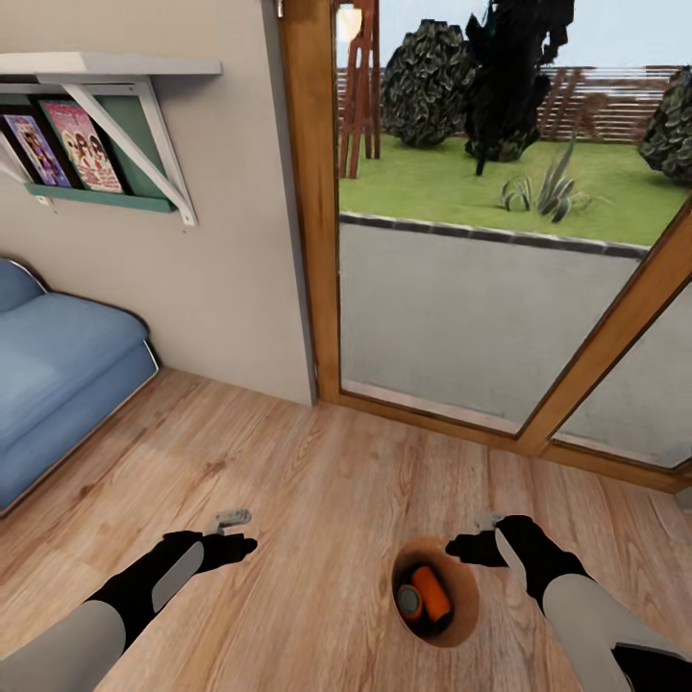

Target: Put the three can of soda from the living room inside the tash can in the kitchen.

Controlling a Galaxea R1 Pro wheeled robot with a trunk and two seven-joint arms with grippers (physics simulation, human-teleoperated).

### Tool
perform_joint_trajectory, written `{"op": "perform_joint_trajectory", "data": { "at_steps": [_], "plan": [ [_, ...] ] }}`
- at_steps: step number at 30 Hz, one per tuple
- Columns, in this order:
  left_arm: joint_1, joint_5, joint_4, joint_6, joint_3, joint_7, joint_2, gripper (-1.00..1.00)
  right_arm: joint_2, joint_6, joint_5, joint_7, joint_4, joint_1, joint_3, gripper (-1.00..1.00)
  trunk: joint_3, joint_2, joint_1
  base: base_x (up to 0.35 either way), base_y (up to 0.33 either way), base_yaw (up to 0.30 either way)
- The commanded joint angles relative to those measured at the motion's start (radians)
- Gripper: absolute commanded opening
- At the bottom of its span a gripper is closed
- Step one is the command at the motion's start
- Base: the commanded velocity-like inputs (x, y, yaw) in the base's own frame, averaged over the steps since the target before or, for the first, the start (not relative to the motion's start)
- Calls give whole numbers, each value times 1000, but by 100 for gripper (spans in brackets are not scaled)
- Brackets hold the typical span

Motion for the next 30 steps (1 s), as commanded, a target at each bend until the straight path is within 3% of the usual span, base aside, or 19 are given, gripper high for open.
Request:
{"op": "perform_joint_trajectory", "data": {
  "at_steps": [1, 8, 16, 19, 24, 30],
  "plan": [
    [0, 0, 0, 2, 0, 0, 0, 100, 1, -1, -1, 0, 0, 0, 0, 100, 3, 7, -4, 0, 0, 0],
    [0, 2, -27, 31, -1, -9, 8, 100, 21, -2, 0, -1, 1, 3, 1, 100, 25, 56, -31, 0, 0, 0],
    [0, 1, -159, 160, 3, -38, 25, 100, 36, -2, 3, -1, -1, 4, 4, 100, 50, 112, -61, 0, 0, 0],
    [1, 1, -235, 215, 5, -43, 51, 100, 41, -2, 4, -1, -2, 4, 3, 100, 60, 133, -73, 0, 0, 0],
    [4, 1, -301, 260, 7, -45, 78, 100, 41, -2, 4, -1, -6, 4, -1, 100, 75, 168, -92, 0, 0, 0],
    [4, 1, -329, 277, 8, -43, 82, 100, 31, -2, 4, 0, -4, 8, -5, 100, 94, 210, -115, 0, 0, 0]
  ]
}}
